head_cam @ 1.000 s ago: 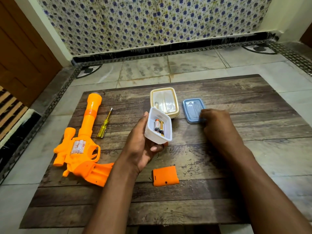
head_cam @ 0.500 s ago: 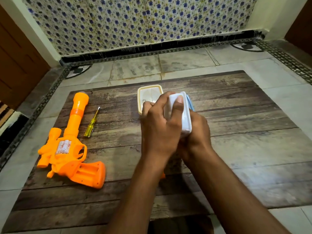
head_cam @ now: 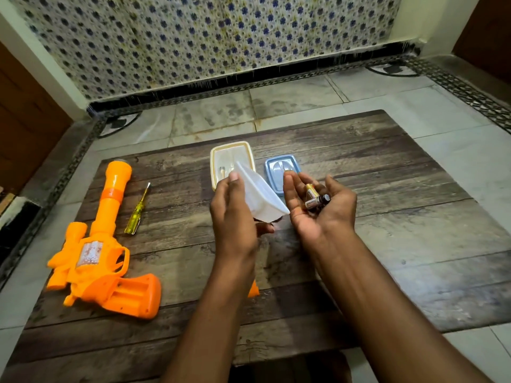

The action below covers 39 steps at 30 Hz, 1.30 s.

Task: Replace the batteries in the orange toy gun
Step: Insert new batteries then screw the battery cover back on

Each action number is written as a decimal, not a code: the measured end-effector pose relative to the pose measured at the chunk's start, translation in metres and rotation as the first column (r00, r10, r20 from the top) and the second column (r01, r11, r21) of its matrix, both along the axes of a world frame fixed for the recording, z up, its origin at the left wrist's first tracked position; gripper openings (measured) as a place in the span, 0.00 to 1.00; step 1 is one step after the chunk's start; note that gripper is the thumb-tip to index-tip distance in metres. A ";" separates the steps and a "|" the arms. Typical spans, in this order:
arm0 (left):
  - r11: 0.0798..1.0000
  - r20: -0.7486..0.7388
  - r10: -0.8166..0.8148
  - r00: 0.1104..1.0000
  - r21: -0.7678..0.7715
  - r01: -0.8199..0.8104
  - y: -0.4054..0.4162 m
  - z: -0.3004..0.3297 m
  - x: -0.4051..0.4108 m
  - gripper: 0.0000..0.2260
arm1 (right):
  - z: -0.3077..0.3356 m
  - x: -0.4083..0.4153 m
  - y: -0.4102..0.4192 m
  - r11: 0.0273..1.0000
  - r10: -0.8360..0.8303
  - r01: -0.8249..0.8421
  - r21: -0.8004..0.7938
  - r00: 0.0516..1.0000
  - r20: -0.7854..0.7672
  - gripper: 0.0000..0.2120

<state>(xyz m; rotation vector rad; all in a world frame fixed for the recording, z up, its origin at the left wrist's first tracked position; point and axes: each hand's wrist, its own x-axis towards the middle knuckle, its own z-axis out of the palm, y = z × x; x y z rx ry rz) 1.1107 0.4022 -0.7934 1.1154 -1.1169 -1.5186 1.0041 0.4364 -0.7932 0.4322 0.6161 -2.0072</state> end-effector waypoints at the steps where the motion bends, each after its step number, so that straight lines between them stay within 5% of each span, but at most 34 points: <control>1: 0.999 -0.028 -0.013 1.000 0.047 0.014 -0.001 -0.001 0.004 0.12 | 0.000 -0.002 0.000 1.000 0.008 -0.008 0.015 1.000 0.012 0.21; 6: 0.924 -0.113 -0.213 0.970 0.298 0.238 -0.003 0.002 0.016 0.22 | -0.003 -0.010 0.000 0.991 0.078 -0.073 0.109 0.996 -0.049 0.21; 9: 0.918 0.026 -0.269 0.963 0.311 0.248 -0.003 0.000 0.018 0.14 | -0.003 -0.014 0.000 0.978 0.143 -0.117 0.173 0.979 -0.145 0.18; 12: 0.961 0.265 -0.242 0.933 0.201 0.192 -0.003 -0.009 0.015 0.07 | -0.002 -0.017 -0.001 0.960 0.217 -0.161 0.230 0.945 -0.245 0.10; 17: 0.976 0.594 -0.074 0.801 -0.121 0.180 -0.007 -0.024 0.006 0.08 | -0.004 -0.016 0.000 0.918 0.337 -0.194 0.346 0.842 -0.422 0.05; 21: 0.950 0.775 0.002 0.632 -0.199 0.241 -0.007 -0.028 0.006 0.13 | -0.001 -0.018 0.003 0.899 0.415 -0.225 0.376 0.715 -0.563 0.08; 25: 0.922 0.843 0.068 0.534 -0.257 0.288 -0.002 -0.027 0.006 0.11 | 0.000 -0.022 0.003 0.880 0.476 -0.379 0.287 0.712 -0.517 0.16; 29: 0.908 0.840 0.113 0.530 -0.304 0.288 -0.002 -0.026 0.005 0.12 | 0.000 -0.025 0.006 0.850 0.513 -0.481 0.213 0.665 -0.543 0.17; 39: 0.888 0.697 0.218 0.683 -0.432 0.158 -0.006 -0.009 0.029 0.09 | 0.003 -0.009 0.004 0.816 0.494 -0.554 0.165 0.520 -0.697 0.10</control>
